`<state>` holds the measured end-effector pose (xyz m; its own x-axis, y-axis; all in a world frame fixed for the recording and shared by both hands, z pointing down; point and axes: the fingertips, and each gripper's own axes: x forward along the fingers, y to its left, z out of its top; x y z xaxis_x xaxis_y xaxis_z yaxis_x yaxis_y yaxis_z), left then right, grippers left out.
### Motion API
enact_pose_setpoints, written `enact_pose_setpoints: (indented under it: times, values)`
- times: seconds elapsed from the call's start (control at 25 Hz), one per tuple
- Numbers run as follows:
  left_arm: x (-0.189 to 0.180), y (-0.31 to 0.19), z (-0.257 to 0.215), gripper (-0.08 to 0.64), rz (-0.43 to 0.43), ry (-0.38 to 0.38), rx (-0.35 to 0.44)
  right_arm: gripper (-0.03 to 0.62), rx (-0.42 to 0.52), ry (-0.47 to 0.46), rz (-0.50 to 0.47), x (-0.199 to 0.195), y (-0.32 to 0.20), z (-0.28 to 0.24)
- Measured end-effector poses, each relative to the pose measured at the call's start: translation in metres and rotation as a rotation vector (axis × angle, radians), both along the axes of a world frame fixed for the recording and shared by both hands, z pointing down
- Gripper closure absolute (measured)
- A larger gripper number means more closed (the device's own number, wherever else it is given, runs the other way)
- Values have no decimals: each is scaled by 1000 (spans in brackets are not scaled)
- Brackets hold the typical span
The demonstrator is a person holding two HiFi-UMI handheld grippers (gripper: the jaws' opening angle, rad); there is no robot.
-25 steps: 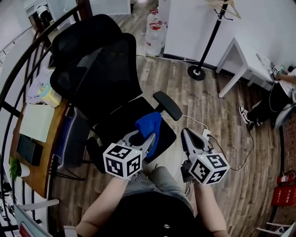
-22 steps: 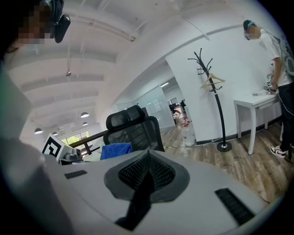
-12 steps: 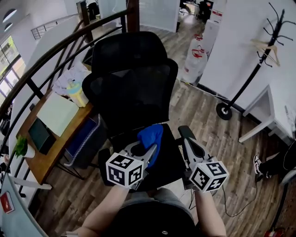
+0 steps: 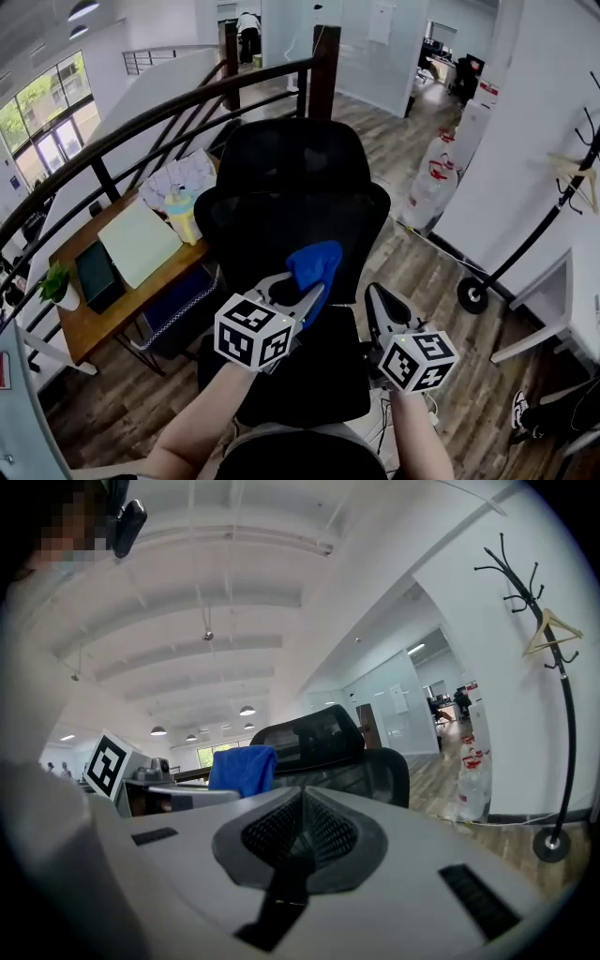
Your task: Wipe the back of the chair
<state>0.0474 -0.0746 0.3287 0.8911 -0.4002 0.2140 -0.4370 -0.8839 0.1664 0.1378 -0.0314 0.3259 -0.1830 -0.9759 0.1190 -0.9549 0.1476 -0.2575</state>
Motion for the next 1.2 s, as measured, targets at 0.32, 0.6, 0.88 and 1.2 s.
enact_pose_setpoints:
  times: [0.32, 0.6, 0.88, 1.2]
  values:
    - [37, -71, -64, 460, -5, 11, 145, 561, 70, -16, -45, 25, -51, -30]
    - [66, -126, -107, 460, 3, 24, 192, 561, 67, -21, -58, 50, -80, -26]
    - [94, -162, -105, 460, -35, 40, 162, 561, 78, 3, -102, 64, -116, -32]
    - [123, -179, -85, 460, -41, 6, 122, 561, 60, -9, -152, 66, -143, -23]
